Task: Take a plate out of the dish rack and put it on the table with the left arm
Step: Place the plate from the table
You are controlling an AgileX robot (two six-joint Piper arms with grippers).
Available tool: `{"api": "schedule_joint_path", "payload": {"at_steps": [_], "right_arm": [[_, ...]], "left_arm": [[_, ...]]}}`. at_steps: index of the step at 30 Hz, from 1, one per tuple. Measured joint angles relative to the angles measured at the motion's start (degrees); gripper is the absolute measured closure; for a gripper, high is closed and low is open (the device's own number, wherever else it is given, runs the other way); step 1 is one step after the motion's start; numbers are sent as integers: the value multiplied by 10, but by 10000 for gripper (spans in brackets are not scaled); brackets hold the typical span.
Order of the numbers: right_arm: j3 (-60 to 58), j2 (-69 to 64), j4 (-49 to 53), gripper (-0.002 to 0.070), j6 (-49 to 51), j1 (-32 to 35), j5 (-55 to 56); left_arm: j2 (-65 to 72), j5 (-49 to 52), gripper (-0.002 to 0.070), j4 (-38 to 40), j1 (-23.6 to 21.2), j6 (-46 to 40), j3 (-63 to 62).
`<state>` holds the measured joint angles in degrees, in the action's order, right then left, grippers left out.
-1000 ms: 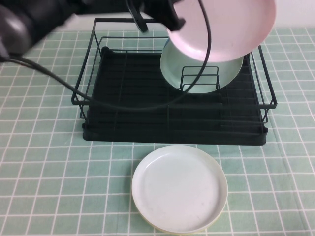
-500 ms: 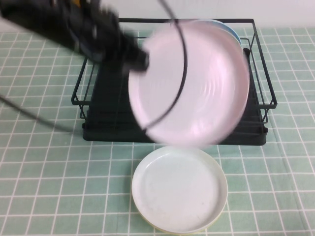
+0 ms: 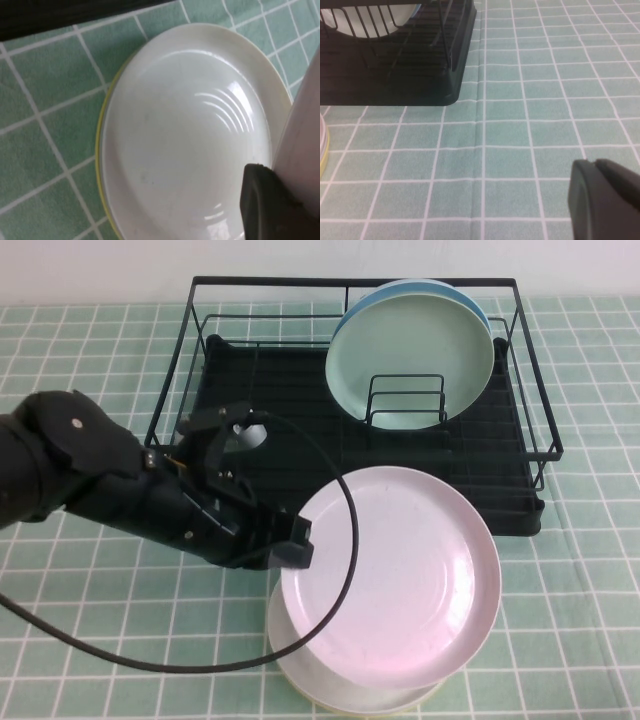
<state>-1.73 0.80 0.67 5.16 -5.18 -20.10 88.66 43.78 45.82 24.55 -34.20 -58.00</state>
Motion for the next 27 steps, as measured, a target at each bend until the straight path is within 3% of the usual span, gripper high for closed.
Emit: {"api": "schedule_joint_path", "payload": {"at_steps": [7, 19, 23, 27], "right_arm": [[0, 0, 0, 694, 0, 0, 0], [0, 0, 0, 694, 0, 0, 0], [0, 0, 0, 694, 0, 0, 0], [0, 0, 0, 694, 0, 0, 0]], "left_arm": [[38, 0, 652, 5, 0, -10, 0], [51, 0, 639, -69, 0, 6, 0], [51, -4, 582, -81, 0, 9, 0], [51, -7, 468, -84, 0, 9, 0]]}}
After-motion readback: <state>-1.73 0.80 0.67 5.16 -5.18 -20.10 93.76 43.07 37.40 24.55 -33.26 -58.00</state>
